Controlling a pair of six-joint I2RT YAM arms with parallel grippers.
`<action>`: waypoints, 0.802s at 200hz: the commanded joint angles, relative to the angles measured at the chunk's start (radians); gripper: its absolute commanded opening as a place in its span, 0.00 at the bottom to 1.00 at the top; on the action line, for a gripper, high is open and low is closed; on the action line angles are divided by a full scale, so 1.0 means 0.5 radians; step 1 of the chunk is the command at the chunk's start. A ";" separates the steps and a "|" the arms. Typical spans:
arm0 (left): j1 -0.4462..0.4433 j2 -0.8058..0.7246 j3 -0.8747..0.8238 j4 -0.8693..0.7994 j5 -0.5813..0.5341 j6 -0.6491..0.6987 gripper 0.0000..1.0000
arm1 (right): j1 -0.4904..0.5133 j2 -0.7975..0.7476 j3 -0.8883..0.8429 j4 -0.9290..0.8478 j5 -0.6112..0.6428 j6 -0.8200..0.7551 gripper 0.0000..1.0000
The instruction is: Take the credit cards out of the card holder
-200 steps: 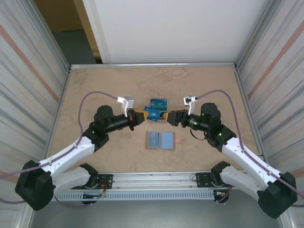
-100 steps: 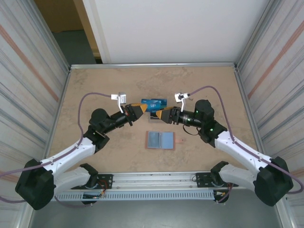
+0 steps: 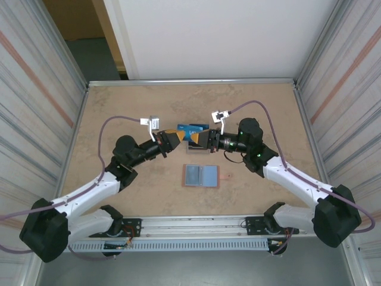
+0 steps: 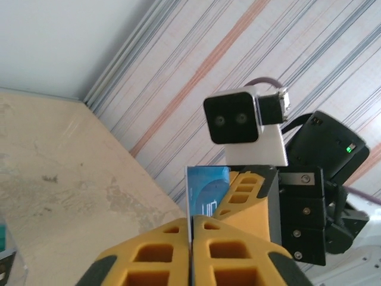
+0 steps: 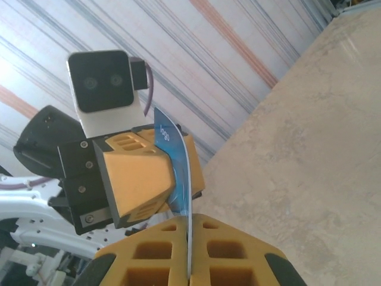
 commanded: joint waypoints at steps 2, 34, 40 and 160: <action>-0.012 -0.130 0.206 -0.576 0.062 0.355 0.38 | 0.022 -0.081 0.146 -0.309 -0.052 -0.264 0.00; -0.011 -0.219 0.495 -1.231 0.076 0.817 0.76 | 0.024 -0.163 0.225 -0.751 -0.066 -0.561 0.00; -0.011 -0.230 0.535 -1.310 0.077 0.878 0.82 | 0.022 -0.175 0.235 -0.815 -0.074 -0.610 0.00; -0.088 0.278 1.279 -2.399 0.518 2.017 0.65 | 0.026 -0.281 0.374 -1.338 -0.250 -1.014 0.00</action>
